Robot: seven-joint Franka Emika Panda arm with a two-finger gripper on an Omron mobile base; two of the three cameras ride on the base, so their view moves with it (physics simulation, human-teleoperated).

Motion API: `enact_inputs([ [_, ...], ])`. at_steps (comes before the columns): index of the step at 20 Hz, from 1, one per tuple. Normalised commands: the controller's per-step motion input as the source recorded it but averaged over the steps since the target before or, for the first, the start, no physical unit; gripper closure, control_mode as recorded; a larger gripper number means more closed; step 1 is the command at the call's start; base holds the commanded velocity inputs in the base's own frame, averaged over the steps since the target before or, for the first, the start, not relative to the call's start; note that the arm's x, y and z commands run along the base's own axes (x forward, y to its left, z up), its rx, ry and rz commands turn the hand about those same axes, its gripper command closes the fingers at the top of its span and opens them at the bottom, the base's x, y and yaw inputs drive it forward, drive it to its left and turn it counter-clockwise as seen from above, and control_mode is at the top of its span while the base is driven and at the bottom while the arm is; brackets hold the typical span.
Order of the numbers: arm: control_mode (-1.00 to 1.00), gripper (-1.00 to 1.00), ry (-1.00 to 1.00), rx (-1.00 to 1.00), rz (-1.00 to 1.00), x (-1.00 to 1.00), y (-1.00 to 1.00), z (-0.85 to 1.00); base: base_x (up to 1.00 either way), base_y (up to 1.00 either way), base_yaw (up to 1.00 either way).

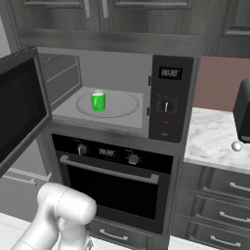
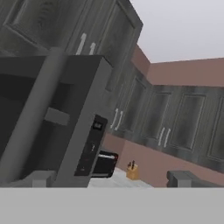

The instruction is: Pick the mug from the counter and place it inside the microwave. Then close the microwave.

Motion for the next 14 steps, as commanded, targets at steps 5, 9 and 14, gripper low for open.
enact_inputs([
  [5, -1.00, -1.00, 0.05, 0.00, 0.00, 0.40, 0.13, -0.34, 0.00, 0.00, 0.00],
  [9, -1.00, -1.00, 0.02, 0.00, 0.00, 0.27, 0.26, -0.36, 0.00, 0.00, 0.00],
  [14, -1.00, -1.00, 0.01, 0.00, 0.00, 0.17, 0.31, -0.32, 0.00, 0.00, 0.00],
])
